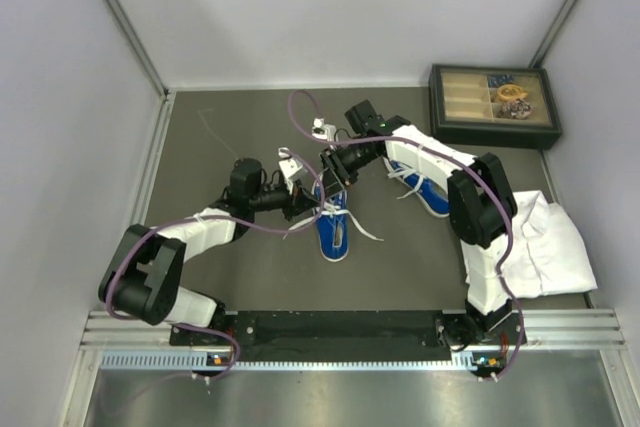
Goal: Tie the shoes
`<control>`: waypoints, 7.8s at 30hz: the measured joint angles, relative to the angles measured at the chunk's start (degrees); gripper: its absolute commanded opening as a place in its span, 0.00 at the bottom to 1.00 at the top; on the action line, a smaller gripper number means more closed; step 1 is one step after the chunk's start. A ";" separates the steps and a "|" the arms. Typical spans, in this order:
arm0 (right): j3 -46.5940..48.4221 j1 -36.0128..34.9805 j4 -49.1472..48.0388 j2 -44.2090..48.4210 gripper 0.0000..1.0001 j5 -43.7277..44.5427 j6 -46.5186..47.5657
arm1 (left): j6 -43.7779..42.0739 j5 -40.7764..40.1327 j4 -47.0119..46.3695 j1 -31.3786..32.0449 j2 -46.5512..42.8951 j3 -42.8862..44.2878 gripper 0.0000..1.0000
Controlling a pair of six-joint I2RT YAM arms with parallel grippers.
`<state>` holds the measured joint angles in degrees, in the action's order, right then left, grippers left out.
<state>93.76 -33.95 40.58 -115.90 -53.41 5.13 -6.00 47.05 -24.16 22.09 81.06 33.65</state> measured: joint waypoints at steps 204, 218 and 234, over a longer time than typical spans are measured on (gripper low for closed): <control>-36.02 0.13 -52.11 15.93 0.13 9.22 -52.24 | 1.36 -16.17 -17.38 7.17 -4.31 -10.62 0.00; -30.58 1.92 -36.57 15.98 0.34 5.90 -37.51 | -3.74 -15.63 -13.64 6.36 -4.31 -10.60 0.00; -22.36 2.21 -22.08 13.66 0.35 9.68 -20.70 | -13.73 -6.84 -9.14 4.61 -0.68 -8.50 0.03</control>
<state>71.40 -31.75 18.50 -102.24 -43.72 -15.57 -19.73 40.21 -33.30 26.70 80.38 25.15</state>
